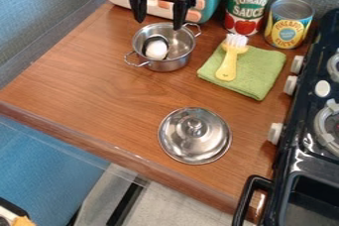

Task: Move the silver lid to the left side of the pot

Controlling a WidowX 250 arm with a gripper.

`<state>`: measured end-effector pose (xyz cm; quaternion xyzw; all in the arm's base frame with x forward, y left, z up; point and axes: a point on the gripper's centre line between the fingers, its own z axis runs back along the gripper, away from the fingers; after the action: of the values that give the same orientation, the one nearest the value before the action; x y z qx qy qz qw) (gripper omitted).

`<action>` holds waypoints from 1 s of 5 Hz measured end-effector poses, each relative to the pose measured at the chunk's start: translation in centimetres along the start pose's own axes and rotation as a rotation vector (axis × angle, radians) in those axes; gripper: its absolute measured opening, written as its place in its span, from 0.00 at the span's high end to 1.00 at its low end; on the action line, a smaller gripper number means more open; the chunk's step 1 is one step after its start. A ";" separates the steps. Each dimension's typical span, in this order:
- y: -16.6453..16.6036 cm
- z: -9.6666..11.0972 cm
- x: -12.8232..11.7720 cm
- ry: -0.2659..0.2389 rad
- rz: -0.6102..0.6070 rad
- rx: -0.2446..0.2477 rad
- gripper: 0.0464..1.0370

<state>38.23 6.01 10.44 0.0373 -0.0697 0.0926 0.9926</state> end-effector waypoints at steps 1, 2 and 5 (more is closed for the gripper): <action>-0.2 -1.3 -0.5 0.039 0.000 -0.006 0.04; -1.5 -1.6 -3.1 0.052 -0.022 -0.078 0.04; -6.9 -2.5 -9.6 0.075 -0.212 -0.100 0.04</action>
<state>30.54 -2.28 6.15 -0.0086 -0.0326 -0.0152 0.9993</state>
